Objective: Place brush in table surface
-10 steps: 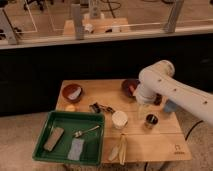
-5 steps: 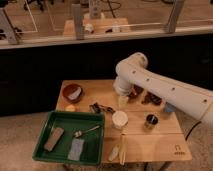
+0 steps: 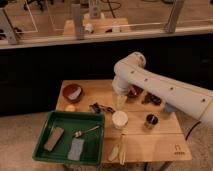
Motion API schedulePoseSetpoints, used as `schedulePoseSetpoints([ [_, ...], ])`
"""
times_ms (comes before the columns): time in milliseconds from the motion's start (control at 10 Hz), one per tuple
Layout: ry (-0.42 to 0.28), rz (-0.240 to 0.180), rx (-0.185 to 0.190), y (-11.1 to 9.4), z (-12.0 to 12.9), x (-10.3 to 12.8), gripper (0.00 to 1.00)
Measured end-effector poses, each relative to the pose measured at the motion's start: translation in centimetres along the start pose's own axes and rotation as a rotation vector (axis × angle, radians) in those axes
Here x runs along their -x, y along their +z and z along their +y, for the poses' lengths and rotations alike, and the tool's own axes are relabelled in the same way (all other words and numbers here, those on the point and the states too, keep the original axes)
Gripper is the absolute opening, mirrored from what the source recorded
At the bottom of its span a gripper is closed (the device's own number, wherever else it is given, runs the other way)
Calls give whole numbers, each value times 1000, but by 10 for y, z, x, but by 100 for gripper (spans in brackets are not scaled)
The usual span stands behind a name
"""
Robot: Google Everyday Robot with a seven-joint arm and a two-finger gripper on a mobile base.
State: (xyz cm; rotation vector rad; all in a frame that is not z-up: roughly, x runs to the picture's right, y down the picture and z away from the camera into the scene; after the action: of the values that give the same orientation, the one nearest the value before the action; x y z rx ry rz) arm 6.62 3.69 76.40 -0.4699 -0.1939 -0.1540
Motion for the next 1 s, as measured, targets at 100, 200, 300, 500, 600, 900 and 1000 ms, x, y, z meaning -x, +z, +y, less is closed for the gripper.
schedulePoseSetpoints([
  [100, 3, 1, 2, 0, 1, 0, 80],
  [200, 11, 11, 12, 4, 0, 0, 80],
  [300, 33, 25, 25, 11, 0, 4, 80],
  [500, 57, 74, 70, 35, 4, 7, 80],
  [600, 68, 83, 96, 47, 8, 8, 80],
  [900, 70, 40, 133, 79, 15, 25, 80],
  [1000, 65, 18, 131, 83, 15, 31, 80],
])
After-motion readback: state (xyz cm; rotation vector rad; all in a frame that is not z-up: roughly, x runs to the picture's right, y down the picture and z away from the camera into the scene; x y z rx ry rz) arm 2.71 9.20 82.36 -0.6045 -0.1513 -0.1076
